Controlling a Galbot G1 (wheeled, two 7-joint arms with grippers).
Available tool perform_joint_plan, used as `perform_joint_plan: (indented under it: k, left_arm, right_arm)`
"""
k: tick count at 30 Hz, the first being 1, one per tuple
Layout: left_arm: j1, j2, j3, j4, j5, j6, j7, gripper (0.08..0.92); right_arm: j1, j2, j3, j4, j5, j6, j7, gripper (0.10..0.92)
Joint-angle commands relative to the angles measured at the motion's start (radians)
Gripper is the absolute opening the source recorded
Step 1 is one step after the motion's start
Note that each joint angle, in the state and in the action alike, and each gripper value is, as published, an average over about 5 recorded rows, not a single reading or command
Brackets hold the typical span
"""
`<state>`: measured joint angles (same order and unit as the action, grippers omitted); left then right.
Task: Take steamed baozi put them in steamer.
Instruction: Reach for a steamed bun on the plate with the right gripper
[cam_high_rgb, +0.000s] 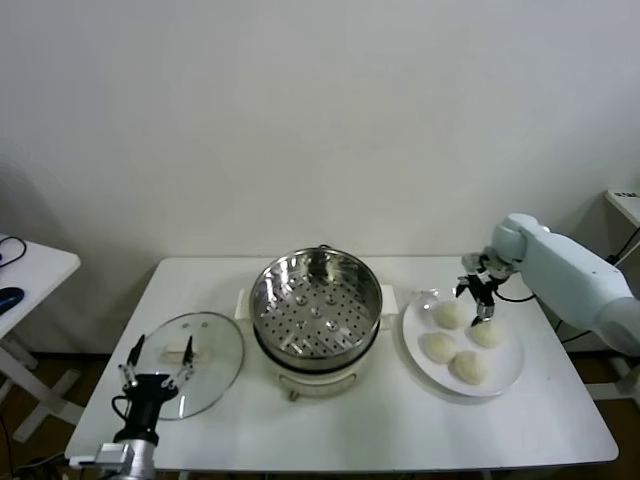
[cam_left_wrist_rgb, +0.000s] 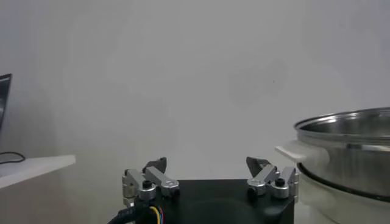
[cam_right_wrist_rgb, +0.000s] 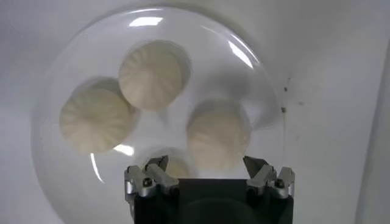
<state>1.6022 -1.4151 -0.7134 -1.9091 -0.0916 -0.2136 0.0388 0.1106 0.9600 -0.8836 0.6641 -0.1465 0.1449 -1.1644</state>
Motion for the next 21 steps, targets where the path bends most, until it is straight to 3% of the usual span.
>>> perform_joint_plan:
  k: [1, 17, 21]
  left_arm:
    - [0.000, -0.003, 0.001, 0.000, 0.003, 0.003, 0.001, 0.823]
    - [0.003, -0.003, -0.005, 0.001, 0.005, 0.001, 0.004, 0.823]
    - [0.004, -0.002, -0.007, 0.000, 0.005, 0.001, 0.004, 0.823]
  right_arm:
    - [-0.047, 0.047, 0.053, -0.069, -0.070, 0.036, 0.035, 0.823]
    - [-0.064, 0.081, 0.112, -0.112, -0.101, 0.060, 0.056, 0.822]
    - [-0.064, 0.084, 0.119, -0.114, -0.101, 0.060, 0.051, 0.777]
